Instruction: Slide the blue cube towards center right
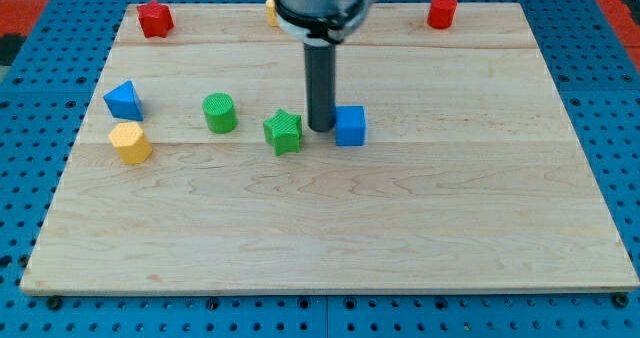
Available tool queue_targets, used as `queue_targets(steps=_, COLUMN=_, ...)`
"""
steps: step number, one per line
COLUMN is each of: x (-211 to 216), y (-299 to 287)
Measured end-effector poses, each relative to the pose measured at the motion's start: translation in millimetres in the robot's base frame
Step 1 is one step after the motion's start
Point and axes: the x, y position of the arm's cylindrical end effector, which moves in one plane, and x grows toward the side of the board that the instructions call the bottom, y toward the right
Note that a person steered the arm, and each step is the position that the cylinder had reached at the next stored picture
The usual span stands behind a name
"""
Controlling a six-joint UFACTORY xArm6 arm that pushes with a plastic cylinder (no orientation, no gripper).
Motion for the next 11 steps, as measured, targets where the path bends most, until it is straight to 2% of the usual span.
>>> queue_targets(steps=1, x=23.1, y=43.0)
queue_targets(steps=2, x=17.0, y=96.6)
queue_targets(steps=3, x=-15.8, y=100.1)
queue_targets(steps=4, x=-16.6, y=37.3)
queue_targets(steps=5, x=-25.4, y=31.8)
queue_targets(steps=8, x=-77.5, y=97.7)
queue_targets(steps=9, x=-79.8, y=97.6)
queue_targets(steps=11, x=-58.4, y=108.5)
